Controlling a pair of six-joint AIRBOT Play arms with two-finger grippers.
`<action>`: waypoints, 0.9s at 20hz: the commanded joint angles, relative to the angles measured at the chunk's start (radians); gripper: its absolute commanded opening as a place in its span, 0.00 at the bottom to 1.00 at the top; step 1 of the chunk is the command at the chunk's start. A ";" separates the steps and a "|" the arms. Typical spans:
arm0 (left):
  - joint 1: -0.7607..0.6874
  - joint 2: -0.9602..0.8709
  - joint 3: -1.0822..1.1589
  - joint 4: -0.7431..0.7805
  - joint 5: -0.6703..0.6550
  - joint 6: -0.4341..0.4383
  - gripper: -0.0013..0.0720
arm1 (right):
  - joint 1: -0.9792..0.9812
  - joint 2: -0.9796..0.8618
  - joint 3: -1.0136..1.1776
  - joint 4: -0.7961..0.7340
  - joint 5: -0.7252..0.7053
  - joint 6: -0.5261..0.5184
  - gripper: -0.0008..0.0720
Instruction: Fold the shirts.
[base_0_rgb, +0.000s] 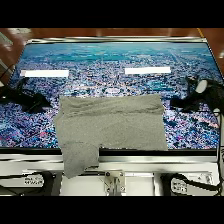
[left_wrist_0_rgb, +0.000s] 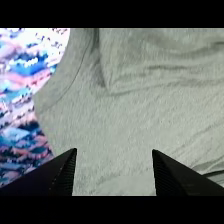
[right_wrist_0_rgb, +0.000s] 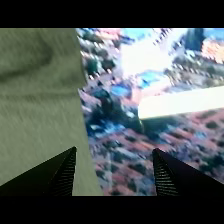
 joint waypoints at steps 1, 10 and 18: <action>0.092 0.171 -0.188 0.019 -0.089 0.048 0.79 | -0.187 0.065 -0.043 0.162 0.235 -0.150 0.83; 0.148 0.331 -0.795 0.011 0.101 0.174 0.82 | -0.327 0.080 -0.192 0.401 0.138 -0.185 0.83; 0.101 0.303 -0.862 -0.035 0.222 0.196 0.82 | -0.327 0.080 -0.192 0.412 0.079 -0.172 0.83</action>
